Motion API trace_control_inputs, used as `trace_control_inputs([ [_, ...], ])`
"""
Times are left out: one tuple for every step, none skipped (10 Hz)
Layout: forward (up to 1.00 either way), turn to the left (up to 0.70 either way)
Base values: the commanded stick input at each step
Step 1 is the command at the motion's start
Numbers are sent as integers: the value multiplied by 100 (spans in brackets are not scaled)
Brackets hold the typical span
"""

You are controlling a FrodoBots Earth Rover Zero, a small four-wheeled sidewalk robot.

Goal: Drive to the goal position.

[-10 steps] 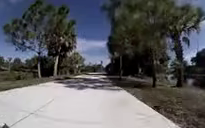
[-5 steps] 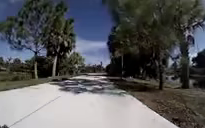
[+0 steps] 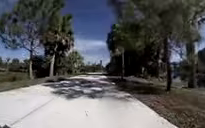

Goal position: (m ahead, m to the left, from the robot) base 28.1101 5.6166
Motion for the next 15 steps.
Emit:
trace_control_inputs([
  [85, 0],
  [85, 0],
  [85, 0],
  [85, 0],
  [85, 0],
  [85, 0],
  [85, 0],
  [85, 0],
  [85, 0],
  [85, 0],
  [85, 0],
  [84, 0],
  [84, 0],
  [84, 0],
  [84, 0],
])
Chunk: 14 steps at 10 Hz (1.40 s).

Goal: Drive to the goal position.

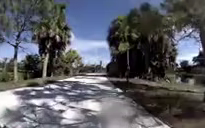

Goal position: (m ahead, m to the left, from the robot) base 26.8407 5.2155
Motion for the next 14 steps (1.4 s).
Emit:
trace_control_inputs([
  [84, 0],
  [84, 0],
  [84, 0],
  [84, 0],
  [84, 0],
  [84, 0],
  [84, 0],
  [84, 0],
  [84, 0],
  [85, 12],
  [85, 28],
  [85, 28],
  [84, 0],
  [85, 0],
])
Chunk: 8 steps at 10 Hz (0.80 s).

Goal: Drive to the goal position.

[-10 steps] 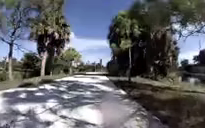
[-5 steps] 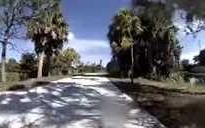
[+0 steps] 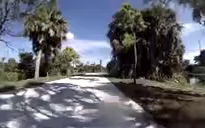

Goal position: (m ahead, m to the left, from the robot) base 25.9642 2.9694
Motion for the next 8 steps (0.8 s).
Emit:
trace_control_inputs([
  [85, 0],
  [85, 0],
  [85, 0],
  [85, 0],
  [85, 0],
  [85, 0],
  [85, 0],
  [85, 0],
])
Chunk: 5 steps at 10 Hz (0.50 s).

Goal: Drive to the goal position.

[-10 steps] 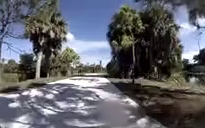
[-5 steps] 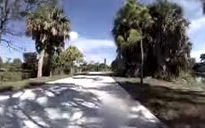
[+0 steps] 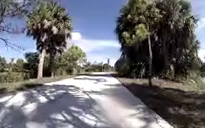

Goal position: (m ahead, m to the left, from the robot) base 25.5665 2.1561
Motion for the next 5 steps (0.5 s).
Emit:
trace_control_inputs([
  [85, 0],
  [85, 0],
  [85, 0],
  [85, 0],
  [85, 0],
])
